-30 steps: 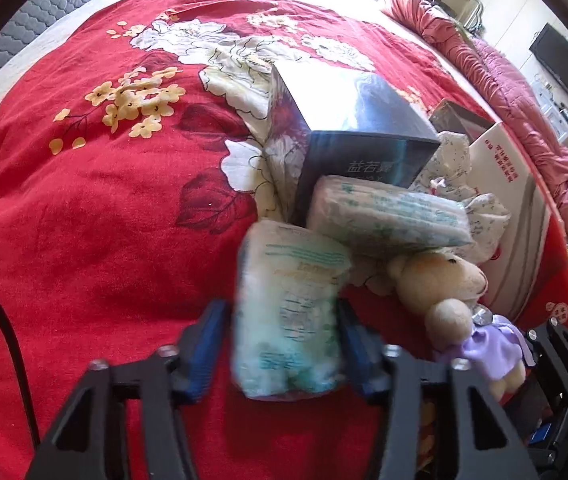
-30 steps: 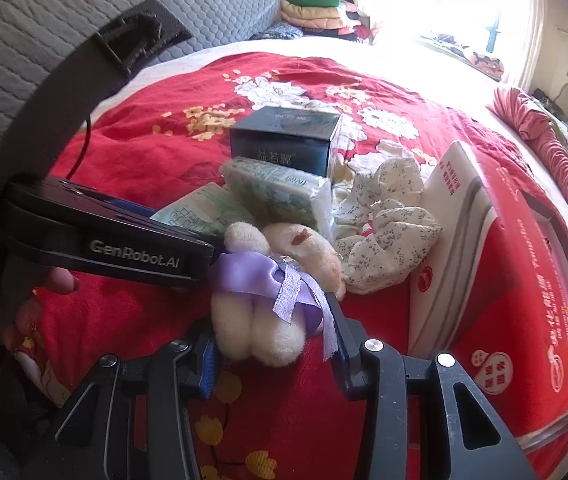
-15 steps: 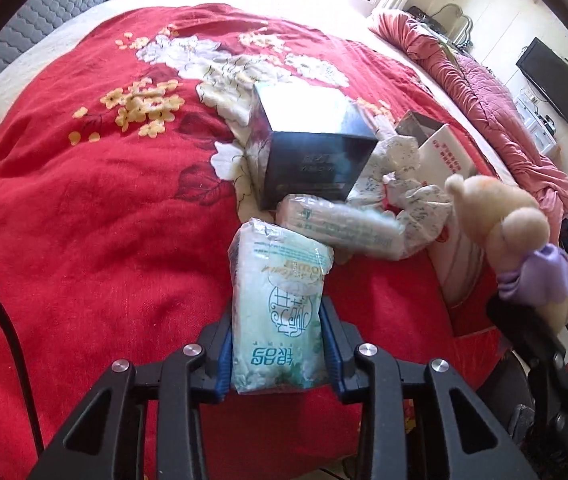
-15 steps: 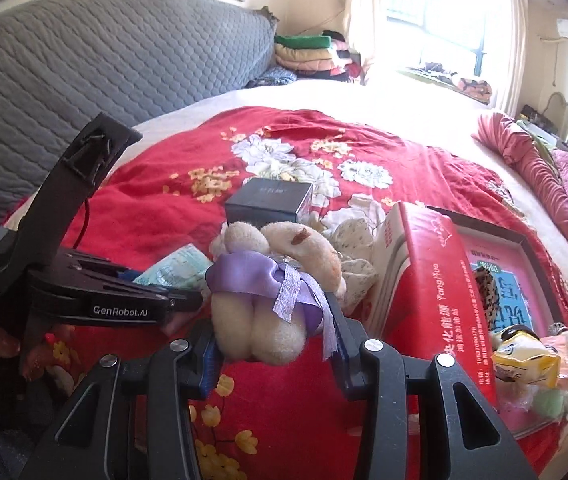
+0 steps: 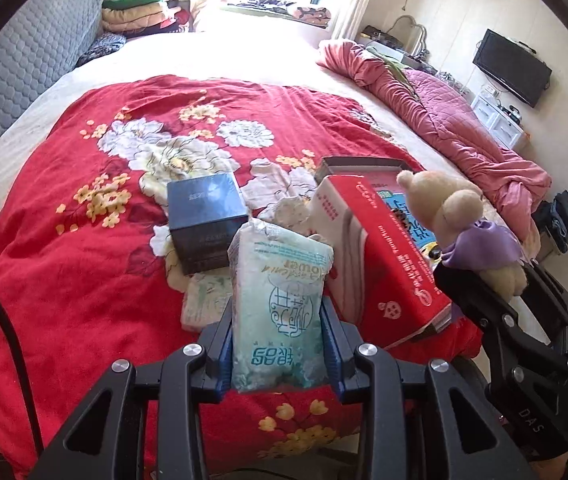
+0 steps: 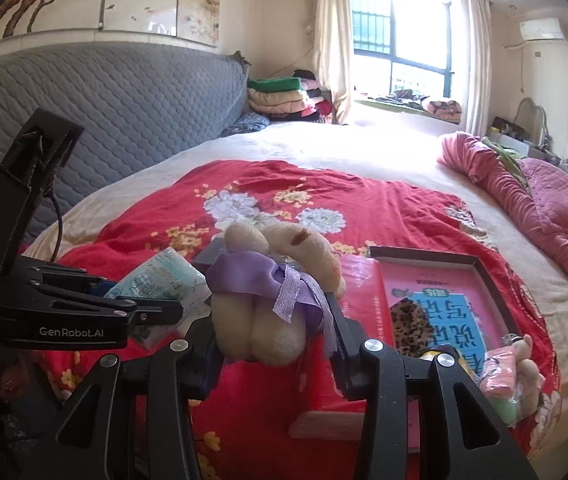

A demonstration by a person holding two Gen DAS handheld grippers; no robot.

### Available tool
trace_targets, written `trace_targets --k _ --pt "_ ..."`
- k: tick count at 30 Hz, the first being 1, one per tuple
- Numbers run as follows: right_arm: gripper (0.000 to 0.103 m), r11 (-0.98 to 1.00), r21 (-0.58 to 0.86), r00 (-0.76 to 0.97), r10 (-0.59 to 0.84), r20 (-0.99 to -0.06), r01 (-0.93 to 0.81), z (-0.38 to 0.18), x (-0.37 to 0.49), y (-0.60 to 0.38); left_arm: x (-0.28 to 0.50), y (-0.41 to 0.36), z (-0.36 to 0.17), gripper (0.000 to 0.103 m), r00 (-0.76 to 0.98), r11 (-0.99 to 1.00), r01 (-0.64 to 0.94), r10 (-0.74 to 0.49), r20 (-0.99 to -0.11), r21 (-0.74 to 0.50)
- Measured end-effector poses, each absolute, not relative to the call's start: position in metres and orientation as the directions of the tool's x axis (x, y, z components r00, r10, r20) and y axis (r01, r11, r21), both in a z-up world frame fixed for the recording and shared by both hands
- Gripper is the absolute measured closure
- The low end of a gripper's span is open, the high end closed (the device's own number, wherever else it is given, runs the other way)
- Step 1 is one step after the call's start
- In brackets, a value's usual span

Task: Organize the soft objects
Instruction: 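Carry the tissue pack with the left tool while the right tool carries the teddy to the pink box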

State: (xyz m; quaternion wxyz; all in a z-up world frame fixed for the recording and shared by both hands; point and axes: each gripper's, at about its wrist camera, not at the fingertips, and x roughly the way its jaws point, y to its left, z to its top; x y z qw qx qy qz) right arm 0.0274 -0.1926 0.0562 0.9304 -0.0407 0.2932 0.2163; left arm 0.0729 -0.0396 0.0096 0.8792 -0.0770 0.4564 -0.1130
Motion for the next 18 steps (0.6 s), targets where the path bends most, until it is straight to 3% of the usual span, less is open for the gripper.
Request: trace_targets --k 18 --pt "0.058 0.969 0.112 0.82 0.248 -0.516 -0.222 0.074 0.03 -0.291 0.092 -0.149 0.049 0.066 0.566 0.941 0.29 -0.316 -0.762 -0.175"
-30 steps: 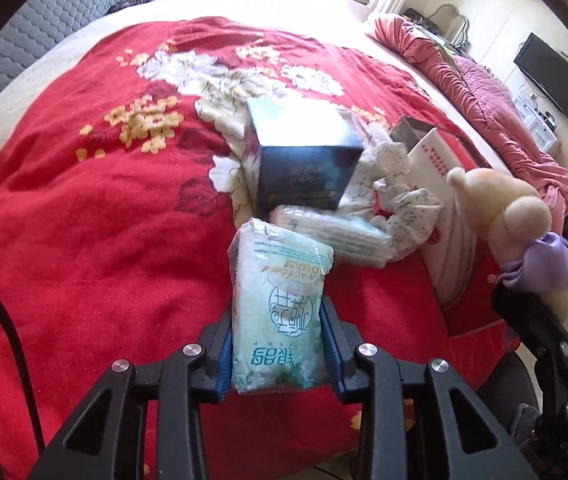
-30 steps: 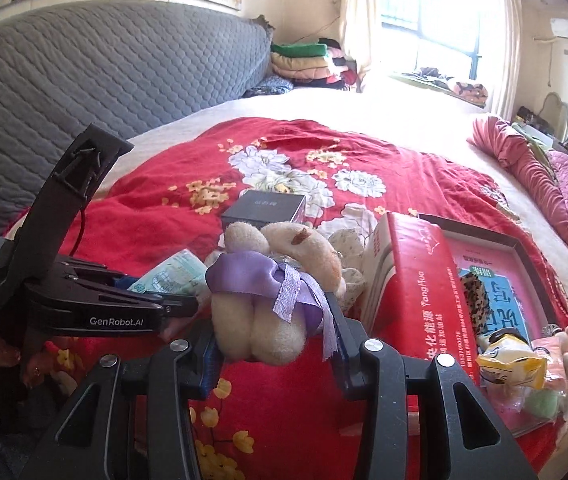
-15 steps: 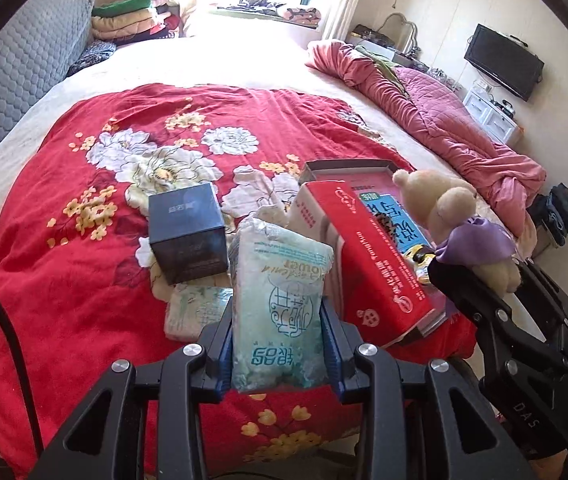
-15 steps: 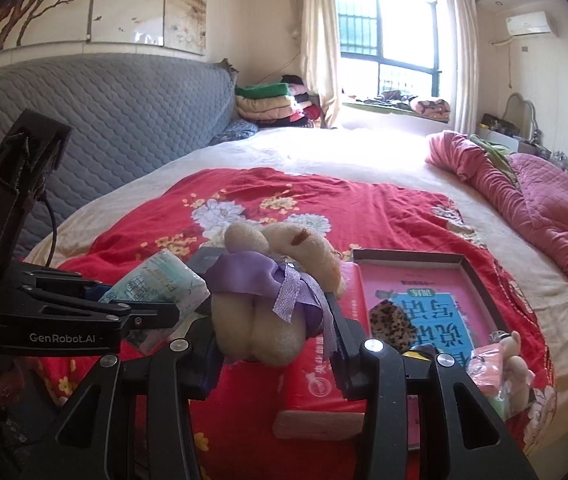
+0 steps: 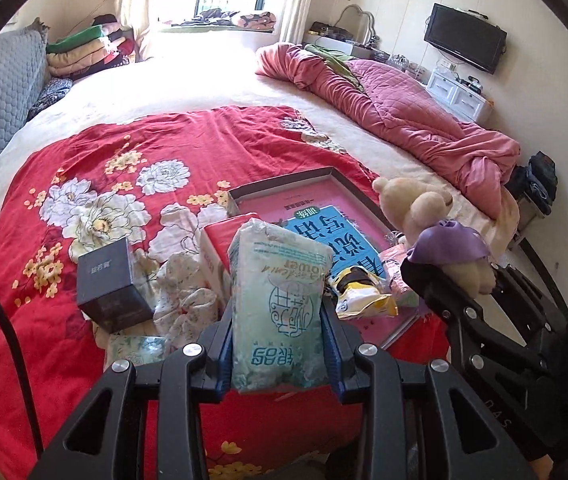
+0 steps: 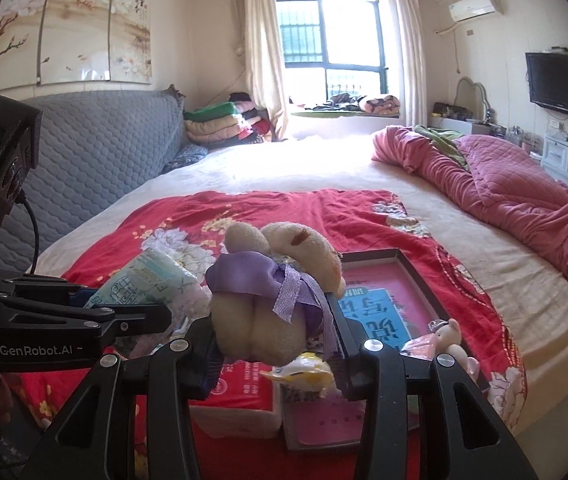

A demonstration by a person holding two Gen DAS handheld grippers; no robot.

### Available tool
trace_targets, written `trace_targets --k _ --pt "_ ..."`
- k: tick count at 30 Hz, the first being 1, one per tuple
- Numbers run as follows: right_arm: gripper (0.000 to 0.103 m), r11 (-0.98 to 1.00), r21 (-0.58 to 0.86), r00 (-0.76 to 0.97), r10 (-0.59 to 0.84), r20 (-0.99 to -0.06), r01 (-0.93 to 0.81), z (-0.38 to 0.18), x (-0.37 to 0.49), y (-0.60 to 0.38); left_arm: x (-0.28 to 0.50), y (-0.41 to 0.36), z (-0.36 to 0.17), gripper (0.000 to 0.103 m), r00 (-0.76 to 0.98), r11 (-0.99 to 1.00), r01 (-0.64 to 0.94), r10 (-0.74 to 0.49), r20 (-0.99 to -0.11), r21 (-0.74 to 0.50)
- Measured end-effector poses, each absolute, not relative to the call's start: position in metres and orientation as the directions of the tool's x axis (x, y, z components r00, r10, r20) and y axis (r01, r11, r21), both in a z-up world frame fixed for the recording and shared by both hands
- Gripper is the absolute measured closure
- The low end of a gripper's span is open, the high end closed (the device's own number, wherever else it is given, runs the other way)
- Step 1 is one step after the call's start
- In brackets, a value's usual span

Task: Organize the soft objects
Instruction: 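Carry the tissue pack with the left tool while the right tool carries the teddy to the pink box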

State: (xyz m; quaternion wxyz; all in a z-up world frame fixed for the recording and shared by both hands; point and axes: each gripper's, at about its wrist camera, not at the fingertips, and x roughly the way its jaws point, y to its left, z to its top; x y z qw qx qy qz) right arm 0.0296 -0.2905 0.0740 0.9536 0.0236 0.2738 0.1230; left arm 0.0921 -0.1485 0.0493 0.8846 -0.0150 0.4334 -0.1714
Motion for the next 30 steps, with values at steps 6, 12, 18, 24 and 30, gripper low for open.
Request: trace_targets --k 6,12,18,24,30 --pt "0.058 0.979 0.113 0.838 0.203 -0.506 -0.169 0.075 0.028 -0.315 0.101 -0.175 0.048 0.066 0.554 0.932 0.324 -0.325 -0.767 -0.161" --pt "0.058 0.986 0.116 0.85 0.163 -0.501 -0.121 0.075 0.025 -0.337 0.114 -0.192 0.045 0.066 0.543 0.927 0.342 -0.327 -0.773 -0.152" --pt "0.058 0.992 0.114 0.854 0.109 -0.508 -0.059 0.07 0.028 -0.36 0.133 -0.209 0.03 0.066 0.519 0.93 0.342 -0.307 -0.798 -0.134" --pt "0.058 0.99 0.135 0.844 0.097 -0.528 -0.03 0.06 0.033 -0.374 0.149 -0.231 0.01 0.066 0.485 0.927 0.356 -0.293 -0.824 -0.12" --pt "0.058 0.99 0.142 0.832 0.092 -0.547 -0.016 0.05 0.037 -0.38 0.148 -0.252 -0.009 0.066 0.445 0.913 0.39 -0.303 -0.843 -0.123"
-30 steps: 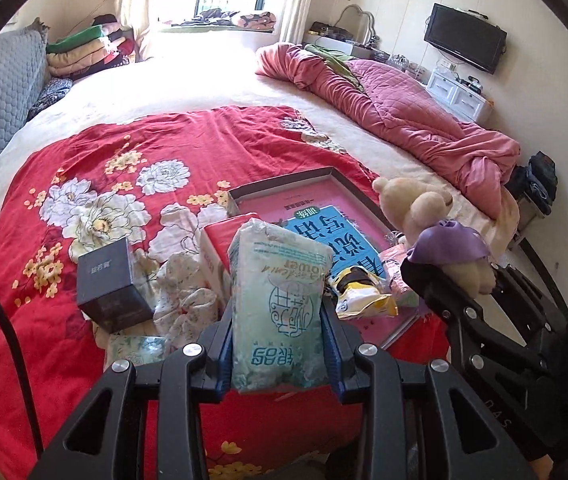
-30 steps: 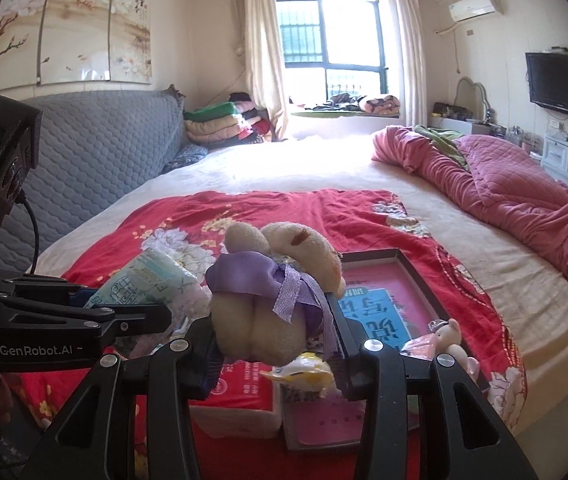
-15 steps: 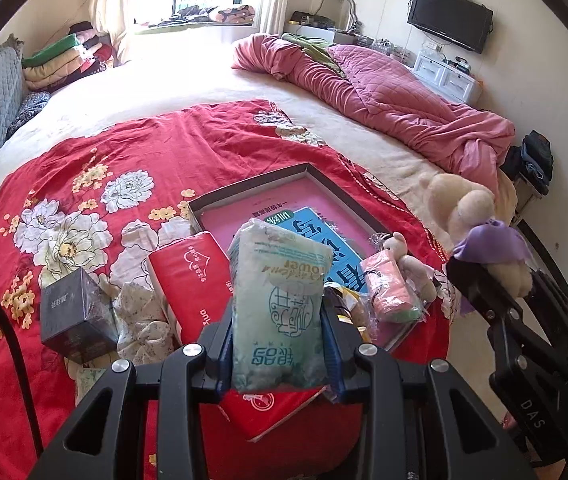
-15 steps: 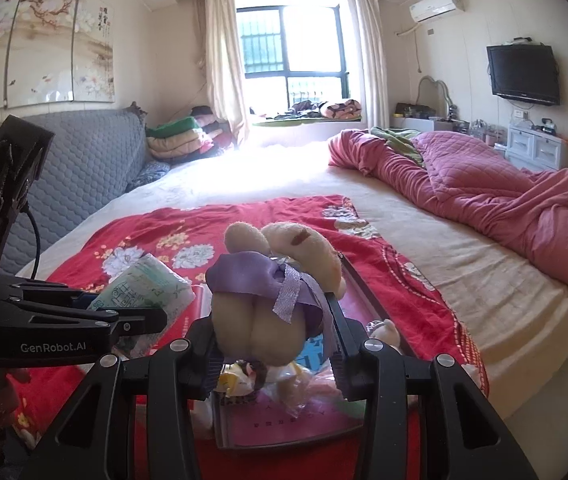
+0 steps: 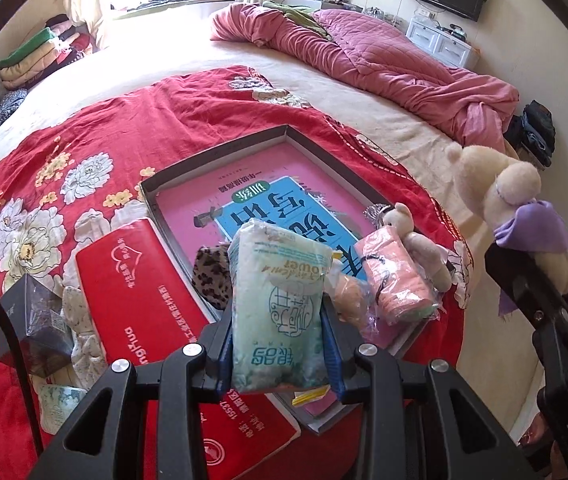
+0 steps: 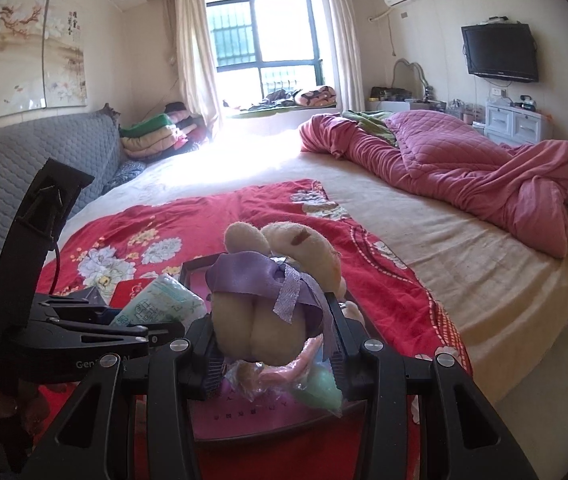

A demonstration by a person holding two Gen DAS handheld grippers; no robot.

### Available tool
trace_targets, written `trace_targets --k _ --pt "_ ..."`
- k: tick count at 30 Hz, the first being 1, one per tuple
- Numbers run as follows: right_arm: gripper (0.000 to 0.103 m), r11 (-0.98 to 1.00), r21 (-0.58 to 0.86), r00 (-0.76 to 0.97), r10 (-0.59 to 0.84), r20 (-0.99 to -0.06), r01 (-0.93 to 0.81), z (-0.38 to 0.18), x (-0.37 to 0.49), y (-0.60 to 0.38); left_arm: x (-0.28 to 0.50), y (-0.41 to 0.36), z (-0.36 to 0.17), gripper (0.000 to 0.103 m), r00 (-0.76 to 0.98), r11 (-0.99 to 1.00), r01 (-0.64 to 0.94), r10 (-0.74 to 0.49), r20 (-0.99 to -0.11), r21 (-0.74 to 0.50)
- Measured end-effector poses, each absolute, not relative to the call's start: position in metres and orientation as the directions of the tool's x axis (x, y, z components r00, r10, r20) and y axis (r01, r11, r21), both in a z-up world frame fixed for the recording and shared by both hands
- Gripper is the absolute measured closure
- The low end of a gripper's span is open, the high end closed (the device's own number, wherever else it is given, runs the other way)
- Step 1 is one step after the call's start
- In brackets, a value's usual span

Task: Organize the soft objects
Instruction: 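Carry the tissue pack with the left tool while the right tool carries the teddy to the pink box, then lower the tissue pack into the box and open the left tool while the right tool releases the teddy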

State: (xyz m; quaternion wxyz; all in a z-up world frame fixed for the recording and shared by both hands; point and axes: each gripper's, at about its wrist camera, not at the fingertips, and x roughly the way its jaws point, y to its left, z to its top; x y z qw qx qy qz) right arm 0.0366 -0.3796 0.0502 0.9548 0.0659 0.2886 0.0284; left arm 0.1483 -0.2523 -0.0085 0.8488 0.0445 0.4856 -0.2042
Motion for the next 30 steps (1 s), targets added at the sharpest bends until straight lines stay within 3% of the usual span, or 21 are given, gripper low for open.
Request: trace_targets --k 30 --pt "0.057 0.992 0.127 0.754 0.102 -0.649 -0.025 0.009 0.066 -0.382 0.159 -0.276 -0.044 0.066 0.386 0.896 0.422 -0.316 -0.867 -0.138"
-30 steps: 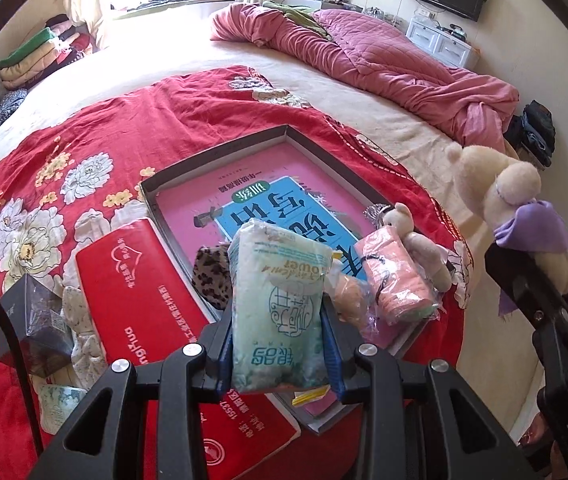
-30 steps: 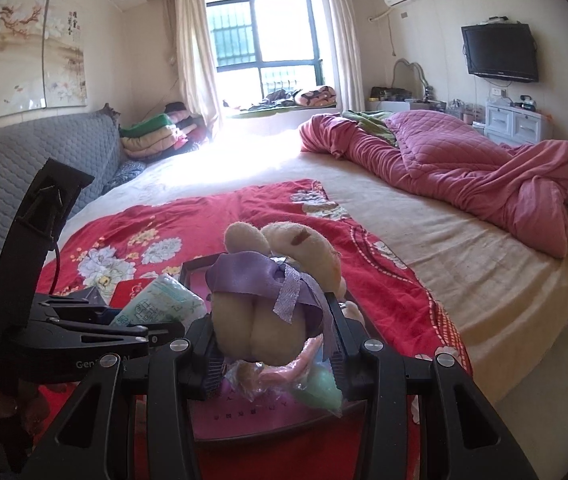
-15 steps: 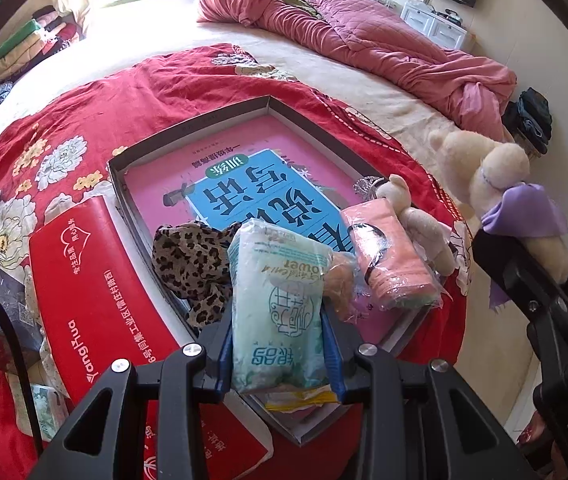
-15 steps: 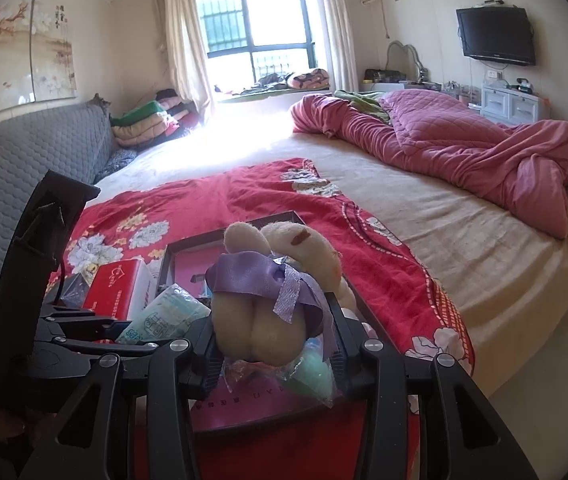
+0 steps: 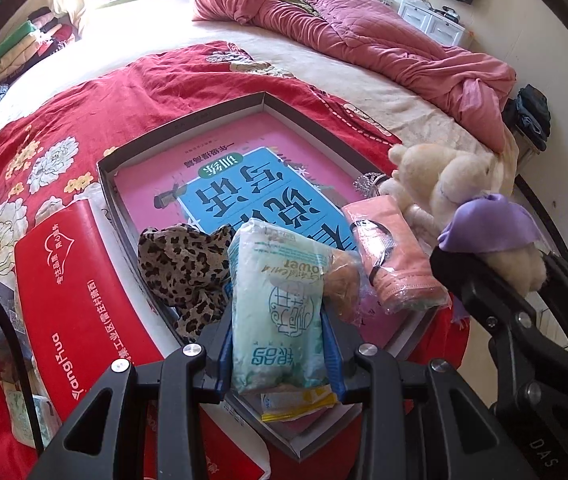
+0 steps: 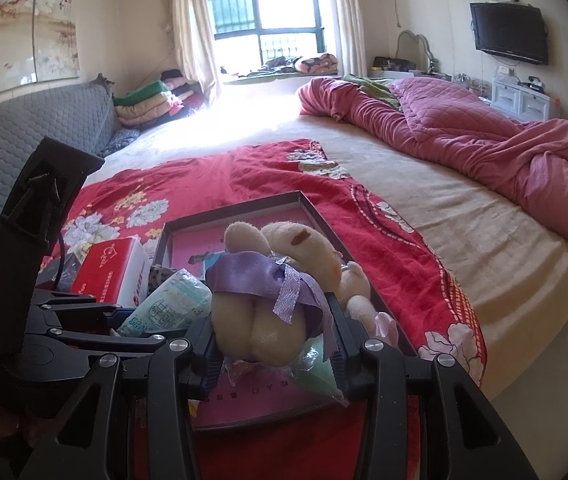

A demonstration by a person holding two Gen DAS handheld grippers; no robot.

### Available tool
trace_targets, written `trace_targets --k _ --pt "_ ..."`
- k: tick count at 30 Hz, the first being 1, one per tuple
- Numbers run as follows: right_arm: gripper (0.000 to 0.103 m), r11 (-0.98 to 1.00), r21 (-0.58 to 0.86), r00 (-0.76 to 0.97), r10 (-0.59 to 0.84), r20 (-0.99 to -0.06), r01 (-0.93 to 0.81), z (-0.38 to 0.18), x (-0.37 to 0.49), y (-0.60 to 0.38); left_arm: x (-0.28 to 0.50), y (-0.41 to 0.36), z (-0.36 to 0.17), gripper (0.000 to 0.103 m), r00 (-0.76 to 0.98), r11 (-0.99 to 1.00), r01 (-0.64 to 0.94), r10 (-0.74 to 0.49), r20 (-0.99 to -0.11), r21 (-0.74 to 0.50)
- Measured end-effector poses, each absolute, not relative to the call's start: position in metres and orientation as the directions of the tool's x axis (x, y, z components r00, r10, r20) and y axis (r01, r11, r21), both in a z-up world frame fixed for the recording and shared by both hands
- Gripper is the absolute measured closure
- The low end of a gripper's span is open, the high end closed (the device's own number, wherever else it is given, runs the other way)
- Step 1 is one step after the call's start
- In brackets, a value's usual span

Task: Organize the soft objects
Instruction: 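Lower the tissue pack into the box and open the left tool while the right tool releases the teddy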

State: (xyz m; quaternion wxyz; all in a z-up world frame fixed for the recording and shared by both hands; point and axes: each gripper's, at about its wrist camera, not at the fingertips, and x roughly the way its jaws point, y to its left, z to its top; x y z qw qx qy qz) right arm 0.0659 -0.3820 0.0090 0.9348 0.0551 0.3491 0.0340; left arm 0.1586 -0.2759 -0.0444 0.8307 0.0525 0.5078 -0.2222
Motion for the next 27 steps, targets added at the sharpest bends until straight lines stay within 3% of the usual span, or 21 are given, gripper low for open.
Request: trace_targets --k 17,23,27 --pt "0.056 0.99 0.141 0.685 0.123 -0.718 -0.03 -0.024 0.089 -0.389 0.164 -0.277 -0.045 0.066 0.389 0.897 0.424 -0.306 -0.869 -0.126" --pt "0.049 0.987 0.16 0.686 0.136 -0.715 -0.029 -0.026 0.091 -0.391 0.167 -0.276 -0.045 0.065 0.388 0.899 0.419 -0.303 -0.87 -0.126" --pt "0.04 0.989 0.147 0.696 0.122 -0.707 -0.024 -0.022 0.087 -0.392 0.169 -0.276 -0.044 0.065 0.386 0.9 0.414 -0.307 -0.87 -0.135"
